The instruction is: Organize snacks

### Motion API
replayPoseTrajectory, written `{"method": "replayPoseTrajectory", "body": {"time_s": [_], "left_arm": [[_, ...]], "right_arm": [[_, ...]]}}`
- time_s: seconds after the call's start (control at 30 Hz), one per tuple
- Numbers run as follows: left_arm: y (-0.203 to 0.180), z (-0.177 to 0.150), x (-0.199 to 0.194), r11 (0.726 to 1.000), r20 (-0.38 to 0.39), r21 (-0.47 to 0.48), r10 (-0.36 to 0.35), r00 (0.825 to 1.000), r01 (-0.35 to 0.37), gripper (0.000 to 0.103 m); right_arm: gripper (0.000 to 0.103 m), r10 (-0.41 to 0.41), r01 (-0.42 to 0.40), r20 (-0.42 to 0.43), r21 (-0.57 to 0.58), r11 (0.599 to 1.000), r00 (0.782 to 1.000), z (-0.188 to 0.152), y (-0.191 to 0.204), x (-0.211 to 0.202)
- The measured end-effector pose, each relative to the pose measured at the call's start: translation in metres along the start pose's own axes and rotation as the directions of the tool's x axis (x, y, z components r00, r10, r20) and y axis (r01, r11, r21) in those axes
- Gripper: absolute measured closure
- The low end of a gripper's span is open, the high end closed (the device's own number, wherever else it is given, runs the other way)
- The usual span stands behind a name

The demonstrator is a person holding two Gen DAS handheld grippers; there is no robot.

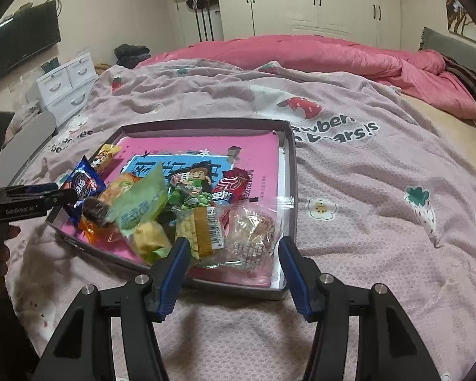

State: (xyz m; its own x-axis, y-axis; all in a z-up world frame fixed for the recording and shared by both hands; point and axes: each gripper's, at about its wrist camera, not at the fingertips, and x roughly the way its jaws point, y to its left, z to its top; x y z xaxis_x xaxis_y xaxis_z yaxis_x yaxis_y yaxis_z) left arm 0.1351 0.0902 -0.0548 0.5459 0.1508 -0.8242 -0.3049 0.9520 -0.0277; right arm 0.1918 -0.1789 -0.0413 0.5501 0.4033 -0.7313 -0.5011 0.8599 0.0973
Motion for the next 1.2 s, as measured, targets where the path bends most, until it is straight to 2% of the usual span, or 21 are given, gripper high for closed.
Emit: {"method": "replayPoseTrajectory", "body": {"time_s": [0.9, 1.13, 1.2], "left_arm": [[0.0, 0.0, -0.014, 1.0, 0.014, -0.003, -0.022, 1.0, 0.022, 0.034], [0.001, 0.002, -0.039, 0.998, 0.059, -0.013, -0.06, 0.996, 0.061, 0.034], [0.0, 0.003, -0.05, 0.997, 0.08, -0.014, -0.071, 0.994, 0.072, 0.034]], "right_arm": [[0.038, -0.029, 0.029, 0.026, -0.025, 0.999, 0.999, 0.009, 0.002, 0.011], [0.038, -0.017, 0.026, 0.15, -0.056, 0.998, 0.989, 0.01, 0.013, -0.025], [0.034, -0.013, 0.024, 0.172, -0.06, 0.998, 0.985, 0.009, 0.018, -0.036]]}}
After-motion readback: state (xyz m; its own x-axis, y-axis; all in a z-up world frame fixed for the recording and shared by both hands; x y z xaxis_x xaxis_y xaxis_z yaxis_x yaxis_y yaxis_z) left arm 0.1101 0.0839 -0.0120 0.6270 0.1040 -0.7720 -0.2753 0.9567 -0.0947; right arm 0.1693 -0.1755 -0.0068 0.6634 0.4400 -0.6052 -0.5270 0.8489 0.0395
